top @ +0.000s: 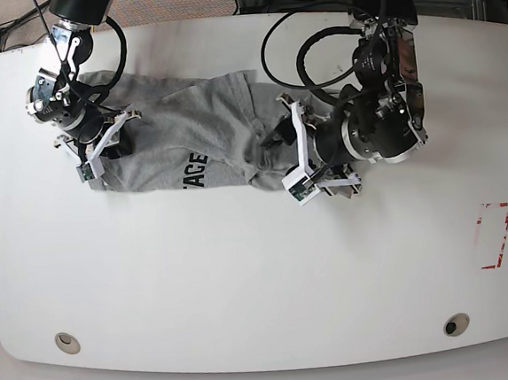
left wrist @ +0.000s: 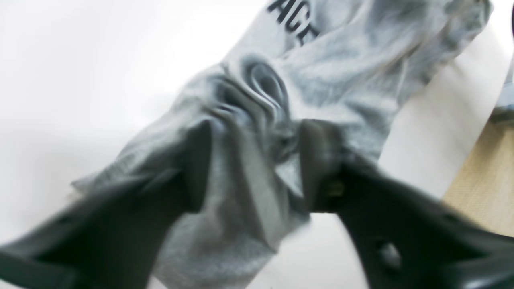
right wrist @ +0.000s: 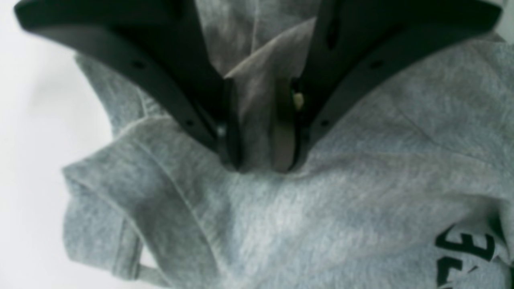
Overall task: Fold the T-shirt properly
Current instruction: 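Fold the strip end with the left gripper toward the right gripper, then release the shirt with the right gripper and lift it away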
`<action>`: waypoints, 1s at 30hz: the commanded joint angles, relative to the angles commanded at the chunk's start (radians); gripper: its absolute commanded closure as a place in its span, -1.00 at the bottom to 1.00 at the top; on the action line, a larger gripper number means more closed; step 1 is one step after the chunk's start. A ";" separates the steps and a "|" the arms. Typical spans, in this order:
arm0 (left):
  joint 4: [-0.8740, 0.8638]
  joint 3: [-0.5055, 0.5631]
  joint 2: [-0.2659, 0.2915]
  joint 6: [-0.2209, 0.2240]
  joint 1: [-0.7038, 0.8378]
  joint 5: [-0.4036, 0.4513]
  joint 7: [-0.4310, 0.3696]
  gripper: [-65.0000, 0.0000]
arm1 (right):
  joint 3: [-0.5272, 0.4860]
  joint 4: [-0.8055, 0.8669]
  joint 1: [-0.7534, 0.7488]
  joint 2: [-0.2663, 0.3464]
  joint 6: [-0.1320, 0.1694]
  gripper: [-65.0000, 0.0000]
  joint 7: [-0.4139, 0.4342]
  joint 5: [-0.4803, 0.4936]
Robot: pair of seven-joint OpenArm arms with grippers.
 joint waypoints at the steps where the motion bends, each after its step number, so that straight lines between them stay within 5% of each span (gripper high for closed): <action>1: 0.000 0.012 0.003 0.000 0.000 0.000 0.000 -0.12 | 0.000 0.000 0.000 0.000 0.000 0.62 0.000 0.000; 8: -0.008 -0.081 -0.008 0.000 -0.064 0.025 -0.002 -0.12 | 0.000 0.028 0.002 0.000 0.000 0.62 -0.009 0.011; 12: -0.008 -0.147 -0.066 0.047 -0.077 0.098 -0.011 -0.12 | 0.000 0.149 0.002 -0.006 0.000 0.62 -0.083 0.012; 21: -0.061 -0.147 -0.147 0.062 0.005 0.224 -0.192 -0.06 | 0.009 0.362 0.031 -0.052 0.000 0.57 -0.244 0.101; 24: -0.117 -0.147 -0.152 0.062 0.017 0.235 -0.226 0.14 | 0.017 0.384 0.052 -0.054 0.000 0.41 -0.295 0.160; 30: -0.295 -0.153 -0.155 0.065 0.034 0.233 -0.304 0.73 | 0.186 0.364 0.097 -0.057 0.000 -0.45 -0.405 0.377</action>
